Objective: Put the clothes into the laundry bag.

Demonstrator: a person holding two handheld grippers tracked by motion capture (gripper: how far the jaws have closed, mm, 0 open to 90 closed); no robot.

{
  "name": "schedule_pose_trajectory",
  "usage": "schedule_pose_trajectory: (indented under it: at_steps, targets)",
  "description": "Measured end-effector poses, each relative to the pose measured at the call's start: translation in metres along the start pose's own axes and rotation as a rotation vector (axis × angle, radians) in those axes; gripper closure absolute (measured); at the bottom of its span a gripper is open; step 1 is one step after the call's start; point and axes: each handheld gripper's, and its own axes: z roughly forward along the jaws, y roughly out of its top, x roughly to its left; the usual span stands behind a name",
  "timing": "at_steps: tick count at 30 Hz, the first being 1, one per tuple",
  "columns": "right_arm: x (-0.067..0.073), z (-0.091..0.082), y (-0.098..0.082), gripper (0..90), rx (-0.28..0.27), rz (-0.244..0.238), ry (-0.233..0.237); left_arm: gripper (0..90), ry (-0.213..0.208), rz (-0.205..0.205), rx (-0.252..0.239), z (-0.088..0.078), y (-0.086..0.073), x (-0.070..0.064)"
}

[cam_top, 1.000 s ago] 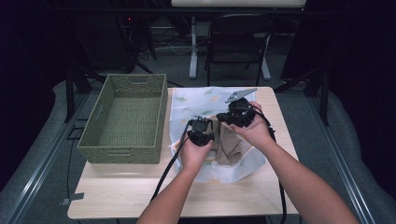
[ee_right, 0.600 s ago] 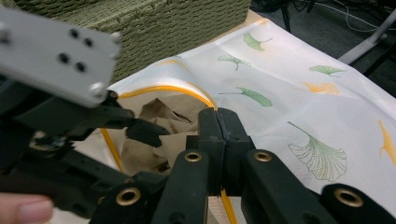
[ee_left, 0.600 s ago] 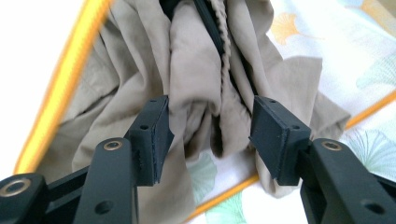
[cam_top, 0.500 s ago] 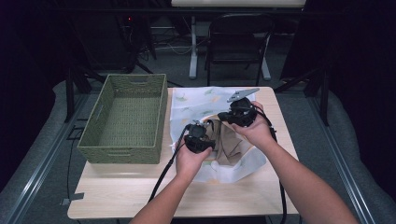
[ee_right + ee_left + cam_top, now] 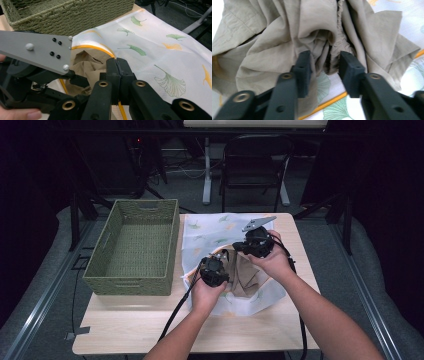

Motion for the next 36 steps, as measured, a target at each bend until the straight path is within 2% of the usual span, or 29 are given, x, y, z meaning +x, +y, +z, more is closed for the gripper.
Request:
schedule_pose_trajectory:
  at_steps: [7,9,12,14,16,18,21,24,25,26,27,28,29,30,34,36]
  targets:
    - [0.001,0.001,0.000,89.7,0.006,0.001,-0.001,82.9,0.021,-0.006,-0.025,0.002,0.004,0.004]
    - [0.001,0.002,0.001,89.7,0.010,0.003,0.000,83.0,0.058,-0.002,-0.032,0.006,0.006,0.005]
    - [0.002,0.003,0.002,89.7,0.002,0.001,0.000,82.6,0.067,-0.026,-0.043,0.011,0.009,0.006]
    - [0.003,0.003,0.002,89.7,0.005,0.000,0.002,80.6,0.066,-0.034,-0.047,0.011,0.010,0.006]
    - [0.004,0.003,0.003,89.7,0.007,-0.001,0.004,76.6,0.044,-0.037,-0.060,0.009,0.011,0.005]
    - [0.004,0.003,0.002,89.7,0.007,-0.001,0.006,72.6,0.034,-0.022,-0.064,0.005,0.011,0.005]
    - [0.003,0.003,0.001,89.7,0.006,-0.003,0.006,65.2,-0.011,-0.019,-0.081,-0.007,0.009,0.004]
    - [0.002,0.002,-0.002,89.6,0.012,0.001,0.004,61.0,-0.028,-0.011,-0.081,-0.015,0.006,0.005]
    - [0.002,0.002,-0.003,89.6,0.010,0.002,0.001,60.0,-0.071,-0.013,-0.099,-0.027,0.003,0.007]
    - [0.001,0.001,-0.004,89.6,0.015,0.003,0.003,59.5,-0.071,-0.013,-0.099,-0.027,0.003,0.007]
    - [0.001,0.002,-0.004,89.6,0.011,0.006,0.002,59.4,-0.110,-0.013,-0.120,-0.036,0.000,0.008]
    - [0.000,0.001,-0.005,89.6,0.011,0.006,0.001,59.5,-0.110,-0.013,-0.120,-0.036,0.000,0.008]
    - [0.001,0.001,-0.005,89.6,0.016,0.007,0.001,59.8,-0.127,0.013,-0.132,-0.048,-0.005,0.011]
    - [0.001,0.001,-0.006,89.6,0.016,0.007,-0.001,60.4,-0.123,0.025,-0.142,-0.055,-0.009,0.013]
    - [0.002,0.001,-0.008,89.6,0.013,-0.002,0.004,63.2,-0.134,0.029,-0.118,-0.075,-0.020,0.025]
    - [0.003,0.001,-0.008,89.6,0.021,-0.004,0.006,63.0,-0.121,0.042,-0.130,-0.085,-0.027,0.031]
